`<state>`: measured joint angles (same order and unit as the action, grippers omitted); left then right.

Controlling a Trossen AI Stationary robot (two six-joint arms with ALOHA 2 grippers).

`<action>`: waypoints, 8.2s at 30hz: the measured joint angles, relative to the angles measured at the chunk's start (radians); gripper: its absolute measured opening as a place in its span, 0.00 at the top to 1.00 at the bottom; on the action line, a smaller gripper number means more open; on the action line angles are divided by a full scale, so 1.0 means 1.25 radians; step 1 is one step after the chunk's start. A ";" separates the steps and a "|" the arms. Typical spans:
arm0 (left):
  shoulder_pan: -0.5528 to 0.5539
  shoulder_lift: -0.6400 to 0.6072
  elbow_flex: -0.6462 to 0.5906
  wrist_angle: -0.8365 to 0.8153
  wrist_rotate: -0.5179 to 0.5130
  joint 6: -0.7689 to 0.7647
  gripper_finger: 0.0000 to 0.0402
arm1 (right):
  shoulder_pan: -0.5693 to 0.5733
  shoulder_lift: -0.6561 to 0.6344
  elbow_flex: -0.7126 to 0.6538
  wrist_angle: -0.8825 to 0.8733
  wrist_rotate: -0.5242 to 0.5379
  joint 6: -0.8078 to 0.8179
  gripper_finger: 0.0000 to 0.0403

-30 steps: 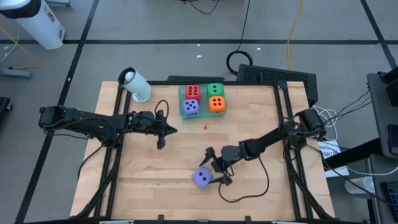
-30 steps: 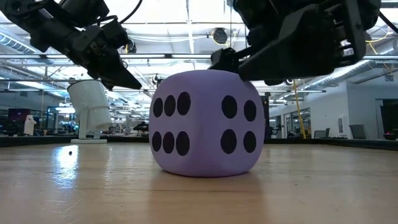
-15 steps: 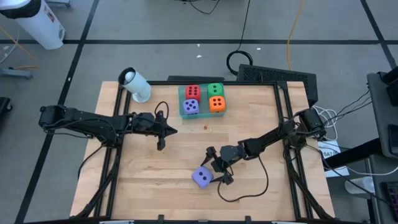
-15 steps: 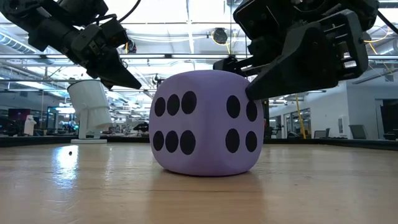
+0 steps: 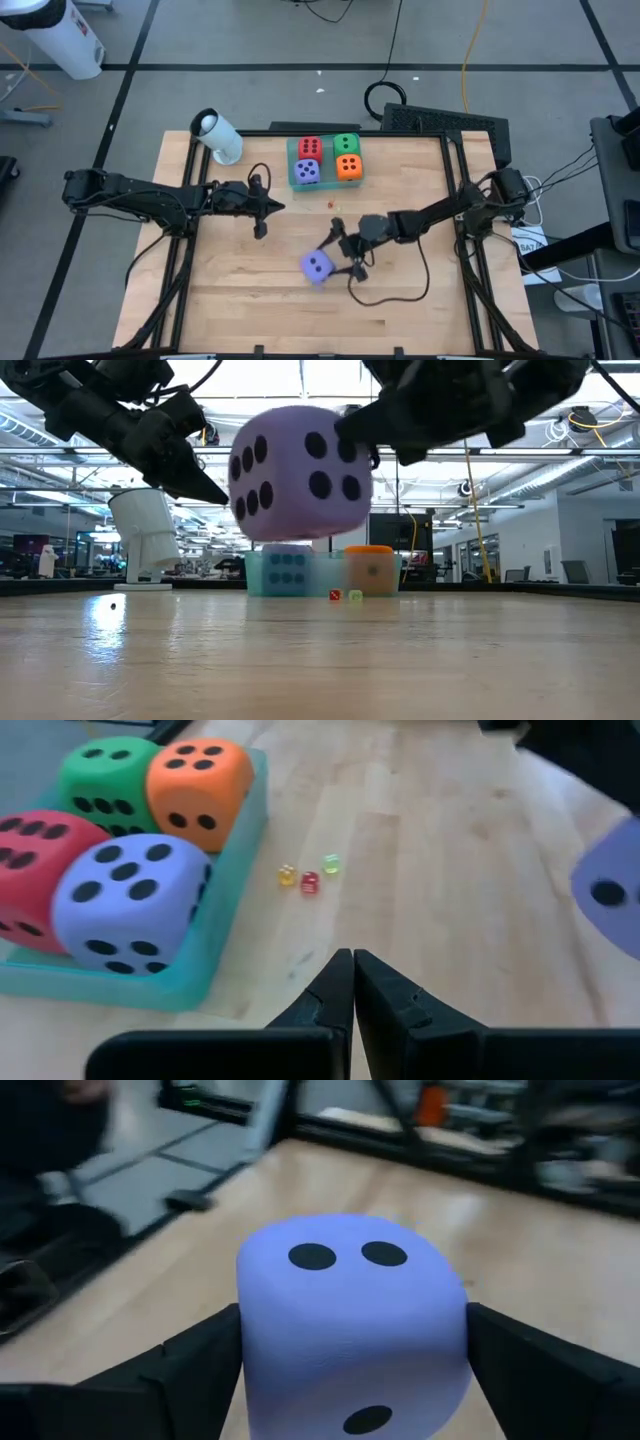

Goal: Pick & Place Dice
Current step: Put the violet die into the blue bin

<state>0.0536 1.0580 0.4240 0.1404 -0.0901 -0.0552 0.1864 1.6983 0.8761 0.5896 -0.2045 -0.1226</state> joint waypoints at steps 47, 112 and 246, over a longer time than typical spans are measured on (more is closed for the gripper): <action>0.084 0.002 0.063 0.098 -0.075 0.270 0.95 | -0.547 0.061 0.005 -0.006 -0.037 -0.112 0.16; 0.082 0.003 0.063 0.086 -0.075 0.271 0.95 | -0.514 0.017 0.042 -0.129 -0.007 -0.059 0.18; 0.341 0.483 0.413 -0.070 0.239 0.058 0.96 | -0.491 0.040 0.100 -0.217 -0.044 -0.150 1.00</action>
<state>0.4803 1.6620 0.9405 0.0532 0.2084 0.0174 -0.4274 1.7484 1.0016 0.3178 -0.2595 -0.3096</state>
